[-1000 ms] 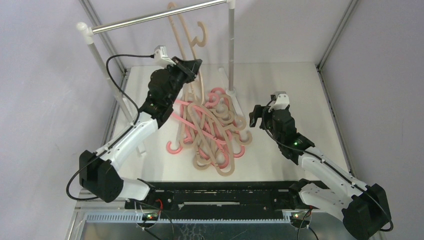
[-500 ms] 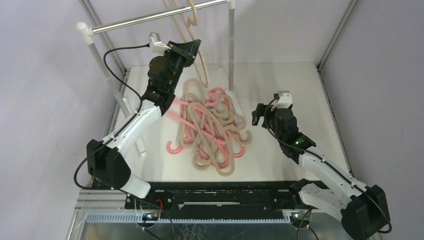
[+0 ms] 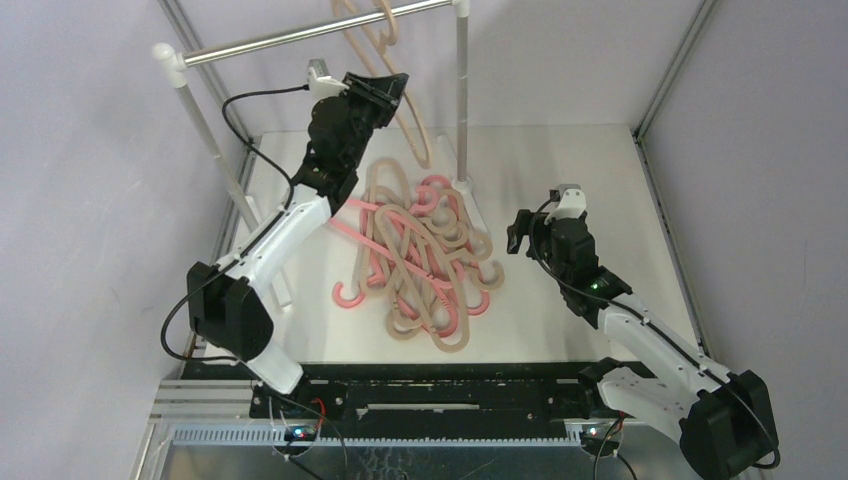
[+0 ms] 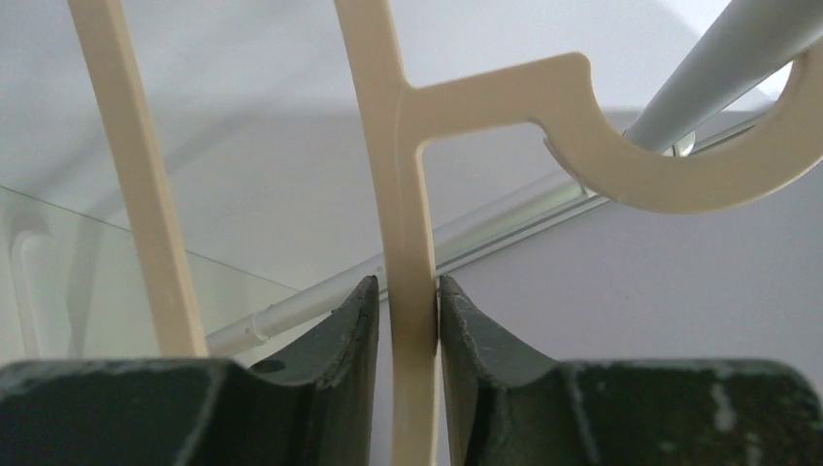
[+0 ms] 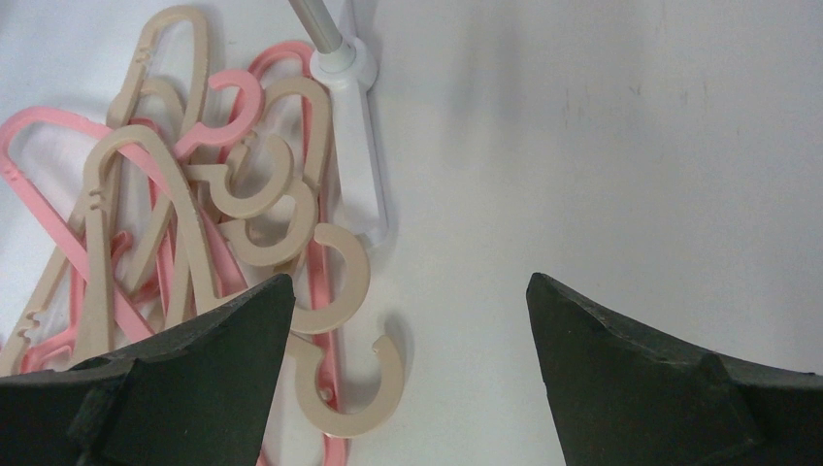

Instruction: Organize the hangers

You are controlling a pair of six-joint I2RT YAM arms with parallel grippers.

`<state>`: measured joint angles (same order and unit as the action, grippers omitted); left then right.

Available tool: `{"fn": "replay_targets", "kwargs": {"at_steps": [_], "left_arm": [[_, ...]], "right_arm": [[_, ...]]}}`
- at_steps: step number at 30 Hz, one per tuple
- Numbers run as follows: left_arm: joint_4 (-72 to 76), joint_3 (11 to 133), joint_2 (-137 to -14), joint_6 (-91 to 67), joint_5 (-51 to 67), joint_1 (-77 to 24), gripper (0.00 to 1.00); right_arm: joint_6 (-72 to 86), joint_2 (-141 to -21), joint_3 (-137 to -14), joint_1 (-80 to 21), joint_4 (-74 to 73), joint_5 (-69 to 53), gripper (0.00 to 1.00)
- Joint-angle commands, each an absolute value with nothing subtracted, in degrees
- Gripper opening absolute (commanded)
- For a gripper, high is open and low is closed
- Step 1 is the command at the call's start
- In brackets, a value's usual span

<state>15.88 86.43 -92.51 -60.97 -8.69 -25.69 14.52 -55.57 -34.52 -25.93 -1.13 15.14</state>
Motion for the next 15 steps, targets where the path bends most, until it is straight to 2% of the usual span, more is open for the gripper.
{"fn": "replay_targets", "kwargs": {"at_steps": [1,10,12,15], "left_arm": [[13.50,92.76,-94.94,-61.34,-5.67,-25.69,0.36],[8.53,101.86,-102.07,-57.44,1.52,-26.68,0.51],[9.58,100.14,-101.20,-56.00,1.34,-26.66,0.60],[13.80,94.59,-97.80,-52.81,0.62,-26.72,0.82]], "right_arm": [[15.46,-55.62,-34.20,-25.19,1.20,14.33,0.97],[16.17,-56.72,-33.49,-24.22,2.61,12.74,0.97],[16.38,-57.01,-33.36,-24.09,2.80,12.22,0.97],[16.36,-57.37,-33.32,-23.92,2.83,11.51,0.97]]}}
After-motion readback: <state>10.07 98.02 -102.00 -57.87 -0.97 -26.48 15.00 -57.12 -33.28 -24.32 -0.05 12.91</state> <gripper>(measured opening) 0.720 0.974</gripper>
